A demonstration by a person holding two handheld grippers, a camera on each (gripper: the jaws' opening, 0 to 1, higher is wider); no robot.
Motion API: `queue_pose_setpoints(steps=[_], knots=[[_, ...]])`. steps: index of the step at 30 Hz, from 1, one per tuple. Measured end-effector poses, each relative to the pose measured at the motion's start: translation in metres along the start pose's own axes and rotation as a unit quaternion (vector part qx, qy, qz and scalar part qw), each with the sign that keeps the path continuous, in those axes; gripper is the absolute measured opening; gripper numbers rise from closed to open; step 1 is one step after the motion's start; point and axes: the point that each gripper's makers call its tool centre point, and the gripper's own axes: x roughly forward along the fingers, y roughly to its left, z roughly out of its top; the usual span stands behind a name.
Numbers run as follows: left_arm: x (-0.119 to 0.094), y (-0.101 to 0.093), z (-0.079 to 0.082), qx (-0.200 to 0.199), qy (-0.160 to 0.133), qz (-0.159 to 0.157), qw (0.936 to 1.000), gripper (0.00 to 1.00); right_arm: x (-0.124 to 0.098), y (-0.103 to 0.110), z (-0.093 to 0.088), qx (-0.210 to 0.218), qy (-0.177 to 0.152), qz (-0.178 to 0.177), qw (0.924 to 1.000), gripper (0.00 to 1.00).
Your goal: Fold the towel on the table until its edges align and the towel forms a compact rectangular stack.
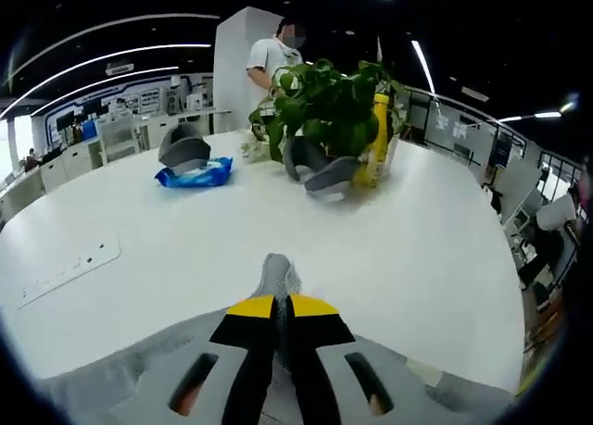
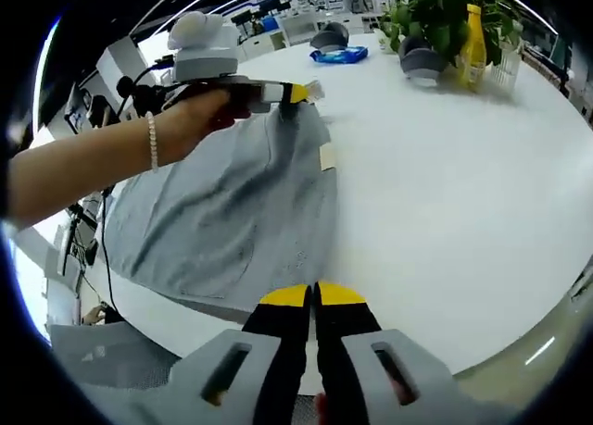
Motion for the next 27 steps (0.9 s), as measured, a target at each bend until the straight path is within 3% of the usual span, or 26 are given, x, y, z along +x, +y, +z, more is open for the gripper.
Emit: queue_pose_setpoints(steps=[12, 27], knots=[[-0.024, -0.005, 0.032, 0.015, -0.015, 0.016, 0.9996, 0.04, -0.028, -0.002, 0.019, 0.014, -0.045, 0.006, 0.9989, 0.00], [-0.026, -0.026, 0.067, 0.017, -0.040, 0.013, 0.9990, 0.04, -0.065, -0.022, 0.039, 0.028, -0.086, -0.007, 0.9958, 0.00]])
